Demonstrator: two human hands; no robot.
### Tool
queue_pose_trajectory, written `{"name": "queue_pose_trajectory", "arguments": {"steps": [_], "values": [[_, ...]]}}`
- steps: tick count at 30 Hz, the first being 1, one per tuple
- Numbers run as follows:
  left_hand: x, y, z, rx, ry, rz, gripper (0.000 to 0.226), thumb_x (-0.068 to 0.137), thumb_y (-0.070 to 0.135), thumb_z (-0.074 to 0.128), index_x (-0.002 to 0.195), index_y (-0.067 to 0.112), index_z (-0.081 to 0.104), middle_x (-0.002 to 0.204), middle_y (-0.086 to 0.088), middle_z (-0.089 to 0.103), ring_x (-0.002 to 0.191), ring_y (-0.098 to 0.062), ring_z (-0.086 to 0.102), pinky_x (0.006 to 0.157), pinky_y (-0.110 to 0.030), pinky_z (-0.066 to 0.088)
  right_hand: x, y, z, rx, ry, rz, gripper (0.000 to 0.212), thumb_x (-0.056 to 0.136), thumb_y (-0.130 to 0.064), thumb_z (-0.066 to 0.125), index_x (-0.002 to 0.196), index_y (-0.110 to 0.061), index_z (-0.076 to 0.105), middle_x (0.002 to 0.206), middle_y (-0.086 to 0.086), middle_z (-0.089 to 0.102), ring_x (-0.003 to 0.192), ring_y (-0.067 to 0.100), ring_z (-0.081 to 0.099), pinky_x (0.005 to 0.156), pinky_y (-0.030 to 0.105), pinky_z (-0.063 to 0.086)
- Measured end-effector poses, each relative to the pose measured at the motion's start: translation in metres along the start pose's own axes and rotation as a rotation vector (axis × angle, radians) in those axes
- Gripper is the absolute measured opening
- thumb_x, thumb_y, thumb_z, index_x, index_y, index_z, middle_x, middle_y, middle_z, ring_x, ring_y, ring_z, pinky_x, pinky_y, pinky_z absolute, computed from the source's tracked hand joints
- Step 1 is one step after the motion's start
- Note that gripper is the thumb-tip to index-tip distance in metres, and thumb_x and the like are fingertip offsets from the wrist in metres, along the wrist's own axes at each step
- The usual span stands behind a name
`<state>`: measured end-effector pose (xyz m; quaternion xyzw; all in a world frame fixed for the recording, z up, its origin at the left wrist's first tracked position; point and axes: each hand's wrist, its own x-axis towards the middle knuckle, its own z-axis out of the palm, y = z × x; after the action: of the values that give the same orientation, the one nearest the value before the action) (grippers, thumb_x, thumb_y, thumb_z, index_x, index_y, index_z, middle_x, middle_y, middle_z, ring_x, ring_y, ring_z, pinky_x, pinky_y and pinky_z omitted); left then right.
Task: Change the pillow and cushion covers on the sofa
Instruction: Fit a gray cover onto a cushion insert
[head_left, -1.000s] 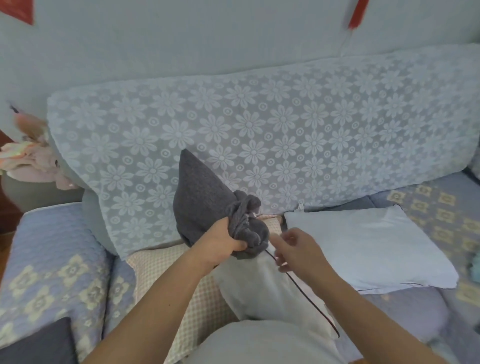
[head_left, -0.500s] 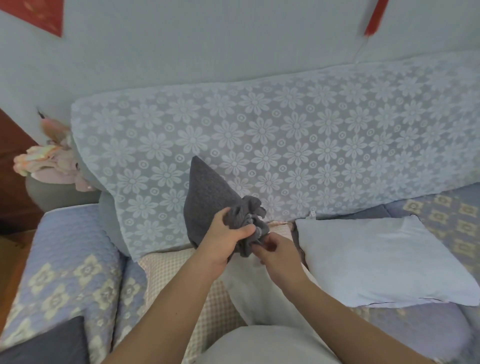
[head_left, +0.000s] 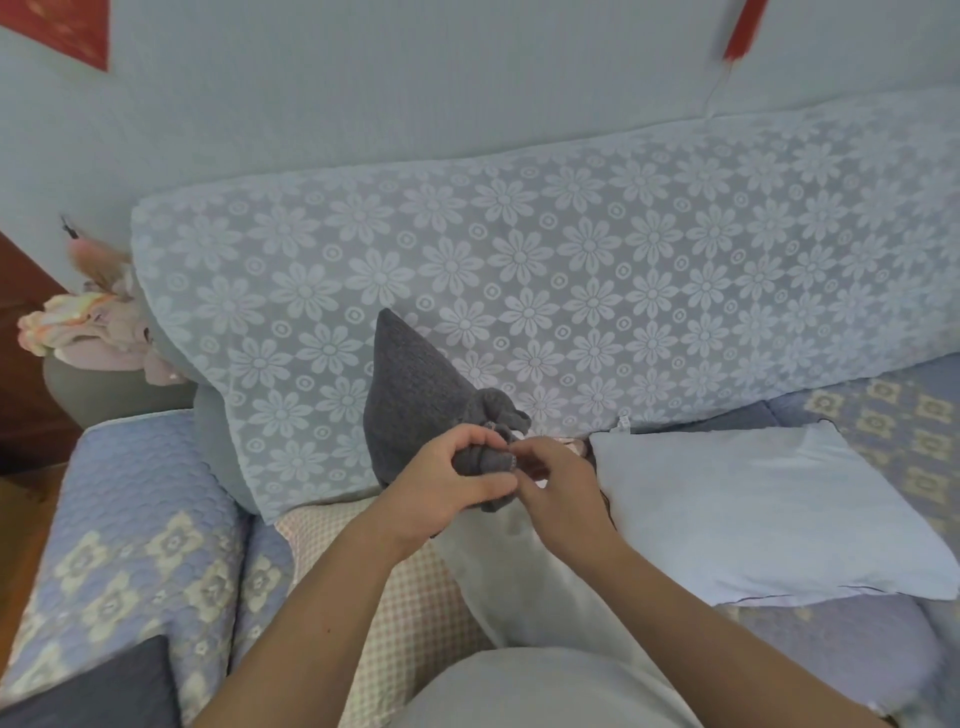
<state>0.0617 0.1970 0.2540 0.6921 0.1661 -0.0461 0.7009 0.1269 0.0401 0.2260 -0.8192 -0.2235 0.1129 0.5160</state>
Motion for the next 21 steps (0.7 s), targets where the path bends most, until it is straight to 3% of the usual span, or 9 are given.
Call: {"name": "queue_pose_trajectory", "arguments": {"steps": [3, 6, 8, 11, 16, 18, 21], "values": [[0.003, -0.003, 0.006, 0.056, 0.106, -0.001, 0.023, 0.083, 0.005, 0.08, 0.097, 0.013, 0.065, 0.089, -0.002, 0.069, 0.076, -0.008, 0.066, 0.063, -0.025, 0.056, 0.004, -0.003, -0.001, 0.043, 0.075, -0.002, 0.026, 0.083, -0.007, 0.073, 0.1, -0.024, 0.065, 0.097, -0.008, 0.066, 0.087, 0.004, 0.062, 0.077, 0.018, 0.049], [0.008, -0.004, 0.008, -0.216, 0.169, -0.052, 0.004, 0.096, 0.011, 0.067, 0.093, 0.007, 0.068, 0.088, -0.01, 0.072, 0.086, -0.022, 0.067, 0.078, -0.033, 0.056, 0.007, 0.0, -0.003, 0.055, 0.051, 0.082, 0.025, 0.081, -0.013, 0.078, 0.095, -0.021, 0.058, 0.09, -0.005, 0.062, 0.078, 0.003, 0.058, 0.071, 0.018, 0.049], [0.011, -0.005, 0.006, -0.342, 0.135, -0.139, 0.021, 0.1, 0.019, 0.061, 0.091, 0.002, 0.068, 0.091, -0.019, 0.071, 0.087, -0.028, 0.067, 0.085, -0.039, 0.054, 0.004, 0.004, -0.003, 0.03, -0.003, 0.102, 0.019, 0.084, -0.015, 0.077, 0.084, -0.022, 0.059, 0.08, -0.009, 0.062, 0.074, 0.002, 0.058, 0.07, 0.015, 0.046], [0.013, 0.0, 0.007, -0.384, 0.118, -0.204, 0.027, 0.102, 0.018, 0.056, 0.084, 0.001, 0.066, 0.089, -0.021, 0.069, 0.082, -0.026, 0.067, 0.083, -0.039, 0.055, -0.004, 0.009, -0.004, -0.006, -0.013, 0.044, 0.023, 0.085, -0.01, 0.074, 0.075, -0.024, 0.059, 0.073, -0.009, 0.063, 0.074, 0.003, 0.058, 0.07, 0.012, 0.042], [0.015, 0.003, 0.008, -0.369, 0.139, -0.267, 0.031, 0.107, 0.02, 0.048, 0.101, -0.001, 0.07, 0.096, -0.02, 0.074, 0.086, -0.026, 0.071, 0.083, -0.039, 0.057, -0.009, 0.018, -0.01, -0.104, -0.06, -0.045, 0.02, 0.088, -0.014, 0.072, 0.079, -0.028, 0.061, 0.077, -0.013, 0.063, 0.08, 0.006, 0.059, 0.073, 0.018, 0.046], [0.015, 0.004, 0.012, -0.346, 0.169, -0.247, 0.031, 0.106, 0.021, 0.051, 0.101, -0.002, 0.071, 0.097, -0.021, 0.074, 0.088, -0.026, 0.07, 0.086, -0.04, 0.056, -0.016, 0.022, -0.012, -0.122, -0.001, -0.043, 0.02, 0.088, -0.018, 0.073, 0.078, -0.03, 0.061, 0.079, -0.014, 0.065, 0.08, 0.006, 0.061, 0.074, 0.02, 0.047], [0.015, 0.002, 0.019, -0.291, 0.229, -0.19, 0.029, 0.104, 0.022, 0.057, 0.083, 0.008, 0.072, 0.089, -0.016, 0.073, 0.084, -0.026, 0.067, 0.083, -0.039, 0.055, -0.027, 0.027, -0.012, -0.194, 0.189, -0.119, 0.013, 0.088, -0.023, 0.07, 0.077, -0.022, 0.063, 0.08, -0.013, 0.063, 0.082, 0.006, 0.058, 0.075, 0.012, 0.041]]}}
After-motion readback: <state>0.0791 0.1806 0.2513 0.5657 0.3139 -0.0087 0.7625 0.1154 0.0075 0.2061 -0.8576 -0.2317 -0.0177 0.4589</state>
